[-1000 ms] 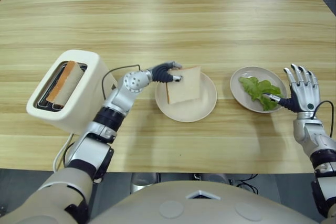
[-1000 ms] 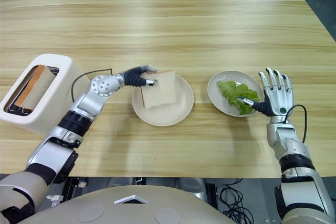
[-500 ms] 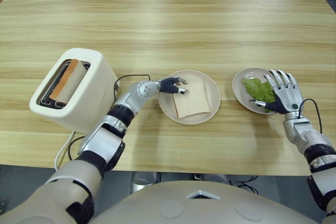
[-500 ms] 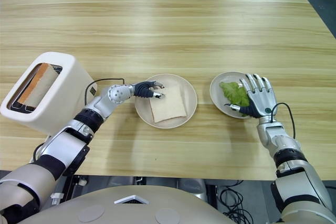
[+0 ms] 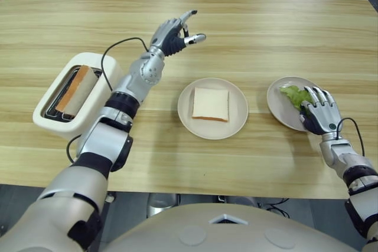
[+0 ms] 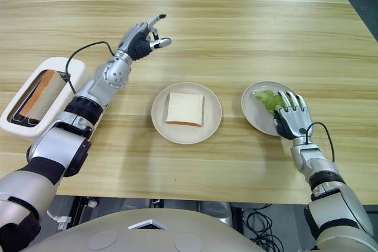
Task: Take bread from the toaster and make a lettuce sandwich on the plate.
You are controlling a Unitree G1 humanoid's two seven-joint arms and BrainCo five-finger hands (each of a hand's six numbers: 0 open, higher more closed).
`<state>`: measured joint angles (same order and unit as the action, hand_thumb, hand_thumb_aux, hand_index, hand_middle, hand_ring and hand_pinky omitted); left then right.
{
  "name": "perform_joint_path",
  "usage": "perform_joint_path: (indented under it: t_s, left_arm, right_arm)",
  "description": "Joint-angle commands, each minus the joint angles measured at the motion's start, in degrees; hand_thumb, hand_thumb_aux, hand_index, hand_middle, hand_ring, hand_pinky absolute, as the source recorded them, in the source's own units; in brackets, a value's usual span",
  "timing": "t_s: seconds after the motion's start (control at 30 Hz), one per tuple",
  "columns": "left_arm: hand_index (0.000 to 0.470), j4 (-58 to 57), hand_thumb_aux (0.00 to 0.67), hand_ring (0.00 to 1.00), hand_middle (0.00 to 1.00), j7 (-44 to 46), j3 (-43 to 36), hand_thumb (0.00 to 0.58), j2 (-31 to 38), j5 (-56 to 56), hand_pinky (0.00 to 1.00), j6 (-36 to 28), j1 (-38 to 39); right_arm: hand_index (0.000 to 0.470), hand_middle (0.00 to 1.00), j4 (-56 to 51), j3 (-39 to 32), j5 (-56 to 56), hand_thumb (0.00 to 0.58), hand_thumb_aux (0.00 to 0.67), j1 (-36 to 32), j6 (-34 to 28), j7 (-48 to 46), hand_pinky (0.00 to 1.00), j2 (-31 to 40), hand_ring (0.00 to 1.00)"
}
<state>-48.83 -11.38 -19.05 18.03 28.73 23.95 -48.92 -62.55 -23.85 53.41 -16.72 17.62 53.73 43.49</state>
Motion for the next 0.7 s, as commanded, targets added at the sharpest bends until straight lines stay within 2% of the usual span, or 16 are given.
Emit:
perform_joint_path:
  t_s: [0.03, 0.37, 0.5, 0.53, 0.57, 0.6, 0.7]
  left_arm:
    - [0.0, 3.5, 0.0, 0.87, 0.87, -0.1, 2.4, 0.0, 1.6, -0.9, 0.87, 0.5, 1.3]
    - [0.0, 10.4, 0.0, 0.86, 0.86, 1.8, 5.6, 0.0, 3.2, -2.6, 0.86, 0.5, 6.1]
    - [0.0, 21.2, 0.0, 0.83, 0.83, 3.3, 8.6, 0.0, 5.0, -4.3, 0.83, -1.5, 9.8]
    - [0.0, 24.8, 0.0, 0.81, 0.81, 3.9, 9.6, 0.0, 5.5, -4.5, 0.81, -2.6, 11.2]
    - [0.0, 28.3, 0.0, 0.76, 0.76, 4.7, 10.7, 0.0, 5.9, -4.9, 0.76, -3.6, 12.5]
    - [0.0, 31.9, 0.0, 0.74, 0.74, 5.5, 11.8, 0.0, 6.3, -5.2, 0.74, -4.8, 14.0]
    - [0.0, 42.2, 0.0, 0.7, 0.7, 7.5, 15.3, 0.0, 7.7, -6.2, 0.7, -9.0, 18.7]
  right_arm:
    - [0.447, 0.0, -1.4, -0.9, -1.1, 0.58, 0.652, -0.3, 0.8, -0.1, 0.0, 0.1, 0.0]
    - [0.46, 0.0, -1.1, -0.1, -3.5, 0.58, 0.67, -1.5, 3.8, 1.3, 0.0, -0.3, 0.0]
    - [0.46, 0.0, 3.3, 3.0, -7.7, 0.58, 0.67, -1.5, 9.6, 2.7, 0.0, 0.5, 0.0]
    - [0.46, 0.25, 4.8, 4.0, -9.4, 0.58, 0.67, -1.3, 12.4, 2.2, 0.25, 0.6, 0.25]
    - [0.46, 0.77, 6.3, 4.9, -10.9, 0.58, 0.67, -1.1, 14.5, 1.6, 0.77, 0.5, 0.77]
    - [0.46, 1.0, 7.7, 5.5, -12.1, 0.58, 0.67, -0.9, 16.5, 0.8, 1.0, 0.4, 1.0]
    - [0.46, 1.0, 11.4, 7.1, -15.0, 0.58, 0.67, -0.3, 20.8, -2.1, 1.0, -0.2, 1.0]
